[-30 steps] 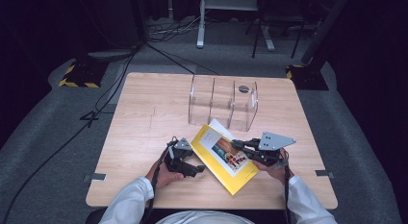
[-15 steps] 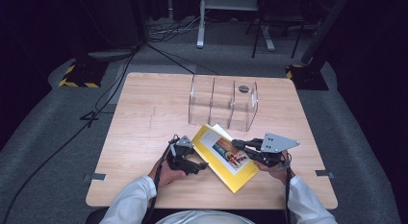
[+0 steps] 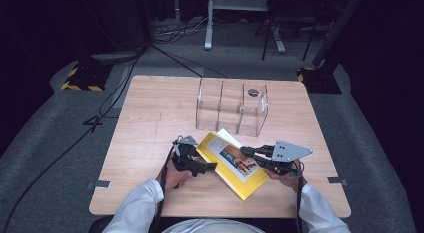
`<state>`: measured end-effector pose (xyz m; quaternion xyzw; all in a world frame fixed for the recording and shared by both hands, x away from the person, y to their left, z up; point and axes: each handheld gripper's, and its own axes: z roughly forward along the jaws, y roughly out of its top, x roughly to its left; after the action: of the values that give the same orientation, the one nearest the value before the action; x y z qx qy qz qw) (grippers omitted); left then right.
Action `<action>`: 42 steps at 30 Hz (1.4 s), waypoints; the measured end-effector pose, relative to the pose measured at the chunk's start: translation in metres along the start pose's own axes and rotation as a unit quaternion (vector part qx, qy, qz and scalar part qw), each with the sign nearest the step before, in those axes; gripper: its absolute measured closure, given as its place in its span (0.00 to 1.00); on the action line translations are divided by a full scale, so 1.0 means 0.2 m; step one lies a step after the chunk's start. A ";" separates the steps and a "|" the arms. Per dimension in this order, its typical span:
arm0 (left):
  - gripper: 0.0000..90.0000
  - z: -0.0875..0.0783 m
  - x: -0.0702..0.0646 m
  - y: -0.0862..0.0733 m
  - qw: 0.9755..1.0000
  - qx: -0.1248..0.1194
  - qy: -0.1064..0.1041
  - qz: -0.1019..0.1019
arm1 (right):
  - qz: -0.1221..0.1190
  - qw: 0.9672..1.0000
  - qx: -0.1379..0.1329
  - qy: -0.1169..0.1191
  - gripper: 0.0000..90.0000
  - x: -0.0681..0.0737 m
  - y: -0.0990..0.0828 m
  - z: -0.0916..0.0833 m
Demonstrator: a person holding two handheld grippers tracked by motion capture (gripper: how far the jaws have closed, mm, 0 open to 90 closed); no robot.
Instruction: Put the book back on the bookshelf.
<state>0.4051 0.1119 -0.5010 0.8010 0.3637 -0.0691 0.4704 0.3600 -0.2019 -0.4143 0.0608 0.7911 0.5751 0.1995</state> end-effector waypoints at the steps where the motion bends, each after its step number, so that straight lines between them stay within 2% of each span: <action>1: 0.16 -0.01 0.01 0.01 1.000 -0.006 -0.012 -0.003 | 0.000 1.000 0.000 0.000 1.00 0.00 0.00 0.00; 6: 0.17 -0.02 0.02 0.03 1.000 -0.022 -0.016 0.010 | -0.001 1.000 -0.010 0.007 1.00 0.00 0.00 0.00; 8: 0.18 -0.02 0.03 0.03 0.999 -0.025 -0.020 0.005 | -0.002 1.000 -0.009 0.006 1.00 0.00 0.00 0.00; 11: 0.20 -0.03 0.03 0.03 0.999 -0.036 -0.027 0.009 | 0.005 1.000 -0.014 0.010 1.00 0.00 -0.01 0.00; 15: 0.25 -0.06 0.02 0.03 0.998 -0.052 -0.025 0.020 | 0.013 1.000 -0.025 0.014 1.00 -0.01 -0.01 -0.02; 18: 0.32 -0.09 0.01 0.04 0.997 -0.073 -0.029 0.020 | 0.025 0.999 -0.029 0.013 1.00 -0.04 -0.03 -0.04; 19: 0.38 -0.10 0.00 0.04 0.996 -0.083 -0.032 0.020 | 0.039 0.999 -0.036 0.013 1.00 -0.06 -0.05 -0.07; 20: 0.38 -0.11 0.00 0.05 0.995 -0.089 -0.032 0.021 | 0.039 0.999 -0.036 0.013 1.00 -0.06 -0.05 -0.07; 24: 0.49 -0.13 -0.03 0.07 0.993 -0.114 -0.026 0.028 | 0.062 0.997 -0.041 0.008 1.00 -0.09 -0.08 -0.08; 27: 0.58 -0.14 -0.03 0.08 0.990 -0.133 -0.042 0.023 | 0.082 0.996 -0.043 0.010 1.00 -0.12 -0.11 -0.10; 30: 0.61 -0.13 -0.03 0.09 0.990 -0.130 -0.047 0.024 | 0.102 0.994 -0.040 0.013 1.00 -0.15 -0.15 -0.11; 32: 0.61 -0.11 -0.01 0.08 0.990 -0.130 -0.055 0.010 | 0.108 0.994 -0.034 0.012 1.00 -0.16 -0.16 -0.11; 33: 0.61 -0.10 -0.01 0.08 0.990 -0.126 -0.057 0.003 | 0.112 0.993 -0.033 0.015 1.00 -0.17 -0.17 -0.10; 34: 0.59 -0.08 0.00 0.08 0.992 -0.109 -0.056 0.004 | 0.114 0.993 -0.031 0.015 1.00 -0.17 -0.17 -0.10; 36: 0.54 -0.06 -0.01 0.07 0.993 -0.102 -0.062 -0.001 | 0.111 0.993 -0.022 0.021 1.00 -0.17 -0.18 -0.08; 37: 0.54 -0.02 -0.02 0.07 0.992 -0.093 -0.083 0.006 | 0.111 0.993 -0.020 0.021 1.00 -0.17 -0.18 -0.07; 38: 0.54 -0.02 -0.02 0.07 0.992 -0.093 -0.083 0.006 | 0.111 0.993 -0.020 0.021 1.00 -0.17 -0.18 -0.07; 39: 0.54 0.01 -0.06 0.07 0.991 -0.095 -0.091 0.024 | 0.113 0.993 -0.017 0.025 1.00 -0.17 -0.18 -0.05; 42: 0.59 0.00 -0.08 0.08 0.990 -0.106 -0.087 0.035 | 0.112 0.993 -0.015 0.019 1.00 -0.17 -0.18 -0.04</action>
<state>0.4036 0.0991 -0.4812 0.7498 0.2979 -0.0832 0.5849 0.3921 -0.2320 -0.4377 0.1354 0.7741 0.6068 0.1194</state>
